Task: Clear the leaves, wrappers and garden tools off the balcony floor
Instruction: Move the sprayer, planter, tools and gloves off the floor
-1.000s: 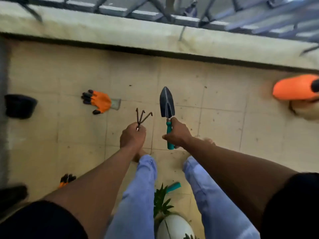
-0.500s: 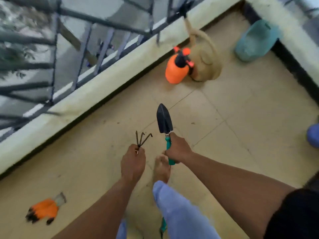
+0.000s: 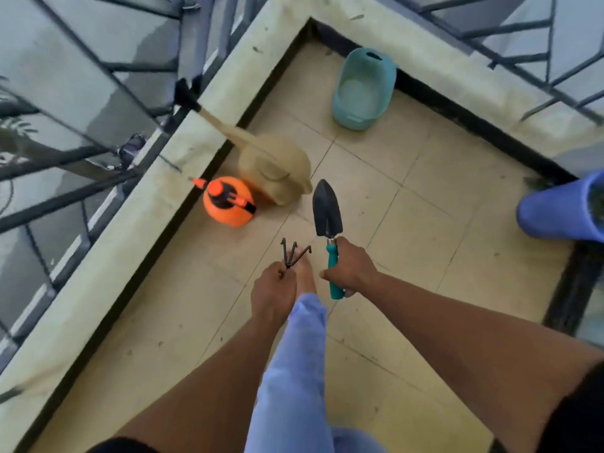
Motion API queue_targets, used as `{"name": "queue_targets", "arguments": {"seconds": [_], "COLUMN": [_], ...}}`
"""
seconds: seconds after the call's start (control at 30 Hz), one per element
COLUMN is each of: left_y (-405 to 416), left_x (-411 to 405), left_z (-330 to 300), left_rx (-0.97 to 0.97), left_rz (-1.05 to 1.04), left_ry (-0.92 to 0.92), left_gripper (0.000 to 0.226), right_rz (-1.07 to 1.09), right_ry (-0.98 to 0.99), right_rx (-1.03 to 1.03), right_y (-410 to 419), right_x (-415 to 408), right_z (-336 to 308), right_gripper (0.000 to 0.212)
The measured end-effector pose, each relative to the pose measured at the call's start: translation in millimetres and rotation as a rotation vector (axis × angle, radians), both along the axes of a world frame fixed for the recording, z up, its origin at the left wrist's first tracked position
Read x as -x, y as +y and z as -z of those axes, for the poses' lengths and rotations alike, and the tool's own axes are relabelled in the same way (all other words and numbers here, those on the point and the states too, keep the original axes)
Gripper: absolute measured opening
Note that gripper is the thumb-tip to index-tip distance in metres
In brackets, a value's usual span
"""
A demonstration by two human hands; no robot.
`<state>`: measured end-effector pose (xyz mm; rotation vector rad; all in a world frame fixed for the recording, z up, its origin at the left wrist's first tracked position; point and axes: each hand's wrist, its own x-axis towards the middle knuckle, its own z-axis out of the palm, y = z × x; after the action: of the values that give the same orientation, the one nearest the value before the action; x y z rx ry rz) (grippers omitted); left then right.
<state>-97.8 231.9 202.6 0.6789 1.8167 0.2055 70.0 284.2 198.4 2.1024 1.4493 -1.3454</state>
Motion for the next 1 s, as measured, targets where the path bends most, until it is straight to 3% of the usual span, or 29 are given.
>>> {"name": "queue_targets", "arguments": {"seconds": [0.33,0.6,0.7,1.0], "left_y": [142.2,272.7,321.7,442.0], "left_x": [-59.3,-118.6,-140.6,-181.6], "left_z": [32.8,51.7,67.0,103.9], "left_rx": [0.131,0.128,0.076,0.059], "left_rz": [0.022,-0.206,-0.271,-0.502], "left_ry": [-0.019,-0.171,-0.208,-0.2], "left_gripper": [0.032,0.017,0.02,0.022], "right_rz": [0.121,0.053,0.266,0.245], "right_ry": [0.007,0.01,0.091,0.143], "right_rx": [0.19,0.115,0.193,0.332], "right_y": [128.7,260.1,315.4,453.9], "right_x": [-97.3,-135.4,-149.9,-167.5], "right_z": [11.3,42.4,64.6,126.1], "right_gripper": [0.059,0.056,0.055,0.048]}}
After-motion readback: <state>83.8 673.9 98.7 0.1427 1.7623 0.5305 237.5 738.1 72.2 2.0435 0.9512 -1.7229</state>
